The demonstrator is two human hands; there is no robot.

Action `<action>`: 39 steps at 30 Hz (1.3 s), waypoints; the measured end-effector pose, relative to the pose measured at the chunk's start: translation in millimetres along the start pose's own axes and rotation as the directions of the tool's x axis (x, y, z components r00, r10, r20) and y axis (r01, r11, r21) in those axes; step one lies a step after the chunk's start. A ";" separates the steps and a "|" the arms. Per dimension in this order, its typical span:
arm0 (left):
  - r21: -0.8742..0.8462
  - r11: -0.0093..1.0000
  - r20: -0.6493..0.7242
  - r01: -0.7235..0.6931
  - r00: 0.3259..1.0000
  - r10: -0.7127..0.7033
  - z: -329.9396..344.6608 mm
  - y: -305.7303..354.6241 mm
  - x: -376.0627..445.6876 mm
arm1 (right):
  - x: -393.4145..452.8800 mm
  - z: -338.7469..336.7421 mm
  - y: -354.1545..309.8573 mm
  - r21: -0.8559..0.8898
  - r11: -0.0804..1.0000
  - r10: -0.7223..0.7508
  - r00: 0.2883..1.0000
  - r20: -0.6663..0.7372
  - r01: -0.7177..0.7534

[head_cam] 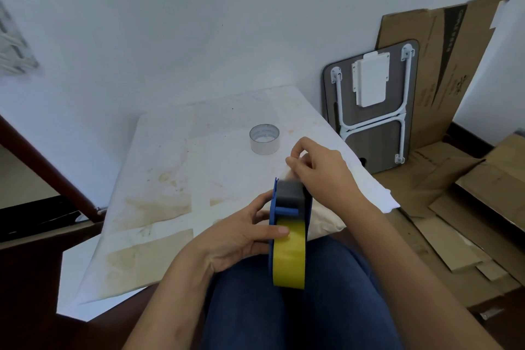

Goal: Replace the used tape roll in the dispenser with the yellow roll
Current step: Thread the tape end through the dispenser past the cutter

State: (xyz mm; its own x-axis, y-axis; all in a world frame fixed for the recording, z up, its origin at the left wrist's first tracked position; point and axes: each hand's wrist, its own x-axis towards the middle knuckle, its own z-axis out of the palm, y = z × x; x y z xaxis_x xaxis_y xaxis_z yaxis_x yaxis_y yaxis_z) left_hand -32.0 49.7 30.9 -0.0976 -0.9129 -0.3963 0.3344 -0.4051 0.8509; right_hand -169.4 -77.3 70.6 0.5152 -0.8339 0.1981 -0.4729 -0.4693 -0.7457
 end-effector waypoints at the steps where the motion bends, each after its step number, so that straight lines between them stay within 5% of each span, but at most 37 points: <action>1: 0.005 1.000 -0.005 0.000 1.000 0.000 0.2 -0.2 -0.6 | 0.1 0.3 0.1 -0.005 1.000 0.012 1.000 -0.001 -0.012; 6: 0.006 1.000 0.001 -0.002 1.000 0.002 -3.7 0.6 -2.7 | 0.5 -1.7 1.1 0.195 0.967 0.157 0.986 0.059 -0.166; 9: 0.037 0.999 0.007 -0.007 1.000 0.007 -6.5 2.8 -6.0 | -1.4 -9.2 4.0 0.438 0.854 0.188 0.951 0.245 -0.281; 13: 0.084 0.996 -0.002 -0.009 1.000 0.010 -10.1 5.7 -10.9 | 0.4 -22.5 6.8 0.508 0.774 0.155 0.890 0.429 -0.379; 26: 0.124 0.992 0.006 -0.026 1.000 0.025 -11.6 12.9 -11.3 | 2.8 -44.6 1.3 0.330 0.901 0.075 0.852 0.517 -0.280; 39: 0.192 0.981 -0.023 -0.031 0.999 0.036 -12.4 19.0 -14.6 | 4.7 -41.2 1.1 0.308 0.920 0.082 0.890 0.448 -0.240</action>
State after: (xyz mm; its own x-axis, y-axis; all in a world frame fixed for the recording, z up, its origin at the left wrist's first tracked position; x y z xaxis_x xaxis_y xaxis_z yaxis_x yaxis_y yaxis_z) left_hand -12.6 55.9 48.6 -0.0635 -0.9257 -0.3729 0.1511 -0.3783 0.9133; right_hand -197.0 -93.7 96.9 0.7399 -0.6508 -0.1701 -0.3388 -0.1420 -0.9301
